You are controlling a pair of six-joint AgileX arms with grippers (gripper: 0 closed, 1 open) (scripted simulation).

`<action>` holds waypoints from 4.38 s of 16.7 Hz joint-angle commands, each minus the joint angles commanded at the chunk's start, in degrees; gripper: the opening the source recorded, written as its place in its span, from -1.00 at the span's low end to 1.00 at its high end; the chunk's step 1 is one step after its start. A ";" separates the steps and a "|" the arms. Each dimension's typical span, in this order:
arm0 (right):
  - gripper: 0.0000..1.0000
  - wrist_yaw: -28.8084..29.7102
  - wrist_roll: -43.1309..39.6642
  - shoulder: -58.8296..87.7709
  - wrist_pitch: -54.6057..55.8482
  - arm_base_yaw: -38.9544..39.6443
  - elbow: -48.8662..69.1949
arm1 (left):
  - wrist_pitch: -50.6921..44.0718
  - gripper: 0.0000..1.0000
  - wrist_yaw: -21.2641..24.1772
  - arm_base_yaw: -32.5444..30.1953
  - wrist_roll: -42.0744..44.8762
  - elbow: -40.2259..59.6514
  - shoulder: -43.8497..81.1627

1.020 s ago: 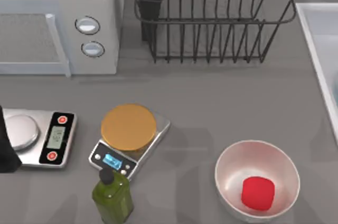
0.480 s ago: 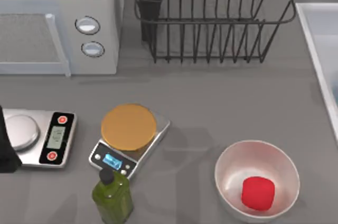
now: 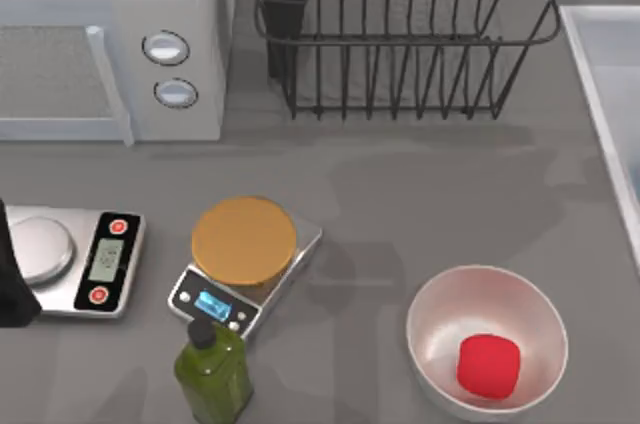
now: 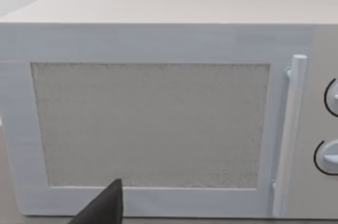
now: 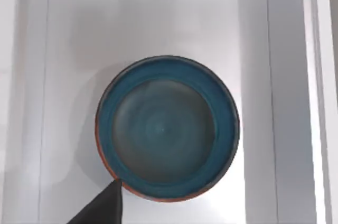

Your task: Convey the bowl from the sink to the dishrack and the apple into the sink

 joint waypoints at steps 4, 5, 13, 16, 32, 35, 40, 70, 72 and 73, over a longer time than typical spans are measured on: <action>1.00 -0.45 -2.49 20.67 -10.54 -3.19 18.62 | 0.00 1.00 0.00 0.00 0.00 0.00 0.00; 1.00 -0.56 -3.00 25.15 -12.85 -3.89 22.63 | 0.00 1.00 0.00 0.00 0.00 0.00 0.00; 1.00 -1.06 -5.01 43.71 -22.57 -6.81 39.15 | 0.00 1.00 0.00 0.00 0.00 0.00 0.00; 1.00 -1.06 -5.01 43.71 -22.57 -6.81 39.15 | 0.00 1.00 0.00 0.00 0.00 0.00 0.00; 1.00 -0.91 -4.54 51.66 -7.12 -6.38 31.67 | 0.00 1.00 0.00 0.00 0.00 0.00 0.00; 0.70 -0.91 -4.54 51.66 -7.12 -6.38 31.67 | 0.00 1.00 0.00 0.00 0.00 0.00 0.00; -0.06 -0.91 -4.54 51.66 -7.12 -6.38 31.67 | 0.00 1.00 0.00 0.00 0.00 0.00 0.00; -1.00 -2.74 -19.95 10.06 -29.41 -21.10 11.38 | 0.00 1.00 0.00 0.00 0.00 0.00 0.00; -1.00 -3.02 -22.84 2.10 -33.53 -23.90 7.40 | 0.00 1.00 0.00 0.00 0.00 0.00 0.00; -1.00 -3.15 -24.16 -1.83 -35.41 -25.19 5.56 | 0.00 1.00 0.00 0.00 0.00 0.00 0.00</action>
